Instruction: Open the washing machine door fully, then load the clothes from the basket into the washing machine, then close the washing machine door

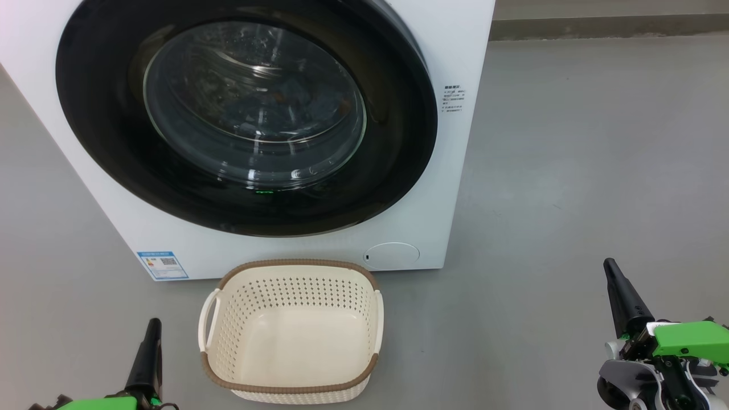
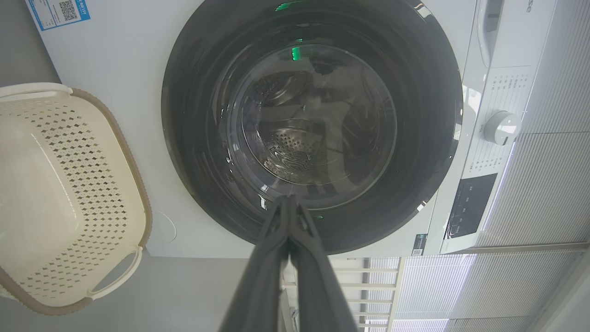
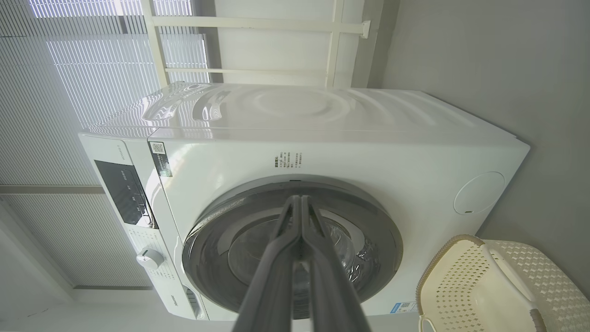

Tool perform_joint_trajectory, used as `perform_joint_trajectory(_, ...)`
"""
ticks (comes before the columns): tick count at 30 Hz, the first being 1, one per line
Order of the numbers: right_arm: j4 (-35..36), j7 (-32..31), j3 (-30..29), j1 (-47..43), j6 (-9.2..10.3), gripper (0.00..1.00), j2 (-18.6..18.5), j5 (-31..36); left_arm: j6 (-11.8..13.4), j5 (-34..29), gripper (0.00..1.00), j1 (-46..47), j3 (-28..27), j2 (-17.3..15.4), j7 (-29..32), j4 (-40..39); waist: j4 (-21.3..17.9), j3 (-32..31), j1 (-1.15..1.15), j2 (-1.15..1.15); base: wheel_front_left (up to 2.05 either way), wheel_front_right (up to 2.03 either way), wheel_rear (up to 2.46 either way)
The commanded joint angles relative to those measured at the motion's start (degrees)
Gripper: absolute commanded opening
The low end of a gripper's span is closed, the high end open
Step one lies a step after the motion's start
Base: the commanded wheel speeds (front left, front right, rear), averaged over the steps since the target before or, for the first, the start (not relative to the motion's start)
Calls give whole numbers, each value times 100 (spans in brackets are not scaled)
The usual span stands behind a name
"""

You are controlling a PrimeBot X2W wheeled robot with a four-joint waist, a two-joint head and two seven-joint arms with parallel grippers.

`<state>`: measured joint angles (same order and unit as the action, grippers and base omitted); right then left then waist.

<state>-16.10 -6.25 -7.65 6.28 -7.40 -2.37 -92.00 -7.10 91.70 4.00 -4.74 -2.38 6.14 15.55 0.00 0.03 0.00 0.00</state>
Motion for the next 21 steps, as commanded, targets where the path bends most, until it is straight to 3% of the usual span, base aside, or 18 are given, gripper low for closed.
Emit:
perform_joint_trajectory(1, 174, -30, 103, 31, -9, 0, -51, -9, -38, 38, 0, 261, -189, -50, 42, -114, 0, 0, 0, 0, 0, 0, 0)
perform_joint_trajectory(21, 174, -31, 103, 31, -9, 0, -51, -9, -38, 38, 0, 261, -189, -50, 42, -115, 0, 0, 0, 0, 0, 0, 0)
